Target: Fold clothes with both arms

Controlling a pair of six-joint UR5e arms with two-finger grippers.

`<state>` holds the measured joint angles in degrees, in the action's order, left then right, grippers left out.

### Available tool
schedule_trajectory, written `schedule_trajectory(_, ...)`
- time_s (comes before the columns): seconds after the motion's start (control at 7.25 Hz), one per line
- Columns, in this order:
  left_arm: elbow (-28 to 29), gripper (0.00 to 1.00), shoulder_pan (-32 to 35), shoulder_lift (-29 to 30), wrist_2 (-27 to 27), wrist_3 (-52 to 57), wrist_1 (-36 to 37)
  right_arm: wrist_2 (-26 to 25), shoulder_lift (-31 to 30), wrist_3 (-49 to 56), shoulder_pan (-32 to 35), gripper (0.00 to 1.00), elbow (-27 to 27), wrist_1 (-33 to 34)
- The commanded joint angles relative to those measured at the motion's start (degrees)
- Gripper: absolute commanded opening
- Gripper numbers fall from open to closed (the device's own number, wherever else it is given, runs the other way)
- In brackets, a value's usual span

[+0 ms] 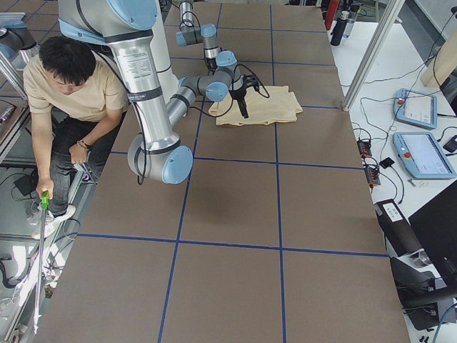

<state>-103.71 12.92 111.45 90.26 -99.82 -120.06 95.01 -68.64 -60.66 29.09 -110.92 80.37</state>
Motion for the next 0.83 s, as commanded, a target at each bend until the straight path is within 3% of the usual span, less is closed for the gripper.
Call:
schedule_trajectory(0.0,0.3,0.34,0.0,0.1,-0.1,-0.2,-0.1,0.0,-0.1,-0.1,0.0,1.0,0.0,0.1)
schedule_trajectory(0.14,0.2,0.0,0.0,0.1,0.0,-0.1,-0.1,-0.1,-0.2,-0.1,0.0,1.0,0.1,0.1)
schedule_trajectory(0.55,-0.6,0.0,0.0,0.3,0.0,-0.2,-0.6,-0.7,-0.6,-11.6,-2.4,0.95,0.4,0.2)
schedule_trajectory(0.69,-0.6,0.0,0.0,0.4,-0.1,-0.1,-0.6,-3.4,-0.2,-18.9,-5.2,0.85,0.5,0.1)
